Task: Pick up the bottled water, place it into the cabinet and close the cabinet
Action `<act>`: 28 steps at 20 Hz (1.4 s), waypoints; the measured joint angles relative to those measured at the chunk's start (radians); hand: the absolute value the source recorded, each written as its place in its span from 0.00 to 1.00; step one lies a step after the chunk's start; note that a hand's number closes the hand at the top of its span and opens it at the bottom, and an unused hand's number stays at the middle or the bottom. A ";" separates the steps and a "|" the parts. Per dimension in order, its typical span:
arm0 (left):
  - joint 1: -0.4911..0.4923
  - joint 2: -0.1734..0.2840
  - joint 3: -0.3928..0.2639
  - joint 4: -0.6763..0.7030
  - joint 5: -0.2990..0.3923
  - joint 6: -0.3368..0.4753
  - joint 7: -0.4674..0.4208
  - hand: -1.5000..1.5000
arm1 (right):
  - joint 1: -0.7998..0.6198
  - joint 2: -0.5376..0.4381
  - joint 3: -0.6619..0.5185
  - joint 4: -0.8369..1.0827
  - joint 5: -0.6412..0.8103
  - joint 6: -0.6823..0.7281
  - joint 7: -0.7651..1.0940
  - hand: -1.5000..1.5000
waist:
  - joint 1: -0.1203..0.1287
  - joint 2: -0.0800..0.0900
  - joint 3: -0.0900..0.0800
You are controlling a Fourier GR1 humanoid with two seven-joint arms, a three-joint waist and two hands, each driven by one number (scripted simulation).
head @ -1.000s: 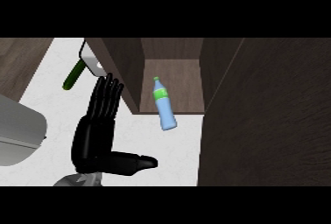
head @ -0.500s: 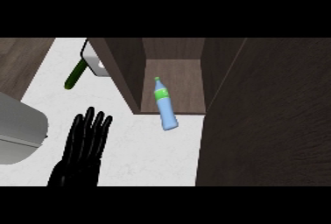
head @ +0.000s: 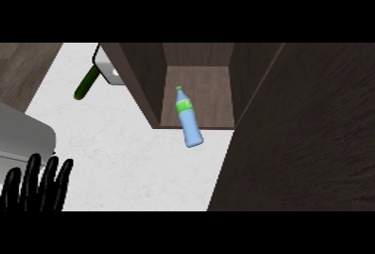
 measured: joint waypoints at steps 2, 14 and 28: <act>0.040 0.019 0.036 -0.023 0.038 -0.029 -0.012 0.00 | 0.000 -0.014 0.015 -0.023 0.038 0.001 0.021 1.00 | 0.000 0.001 0.000; 0.223 0.114 0.240 -0.071 0.219 -0.219 -0.070 0.00 | -0.099 0.018 0.016 -0.061 0.096 0.014 0.166 1.00 | 0.028 0.000 -0.003; 0.361 0.174 0.473 -0.047 0.427 -0.445 -0.108 0.00 | -0.574 0.237 0.150 0.138 -0.087 -0.275 0.435 1.00 | 0.037 -0.002 -0.005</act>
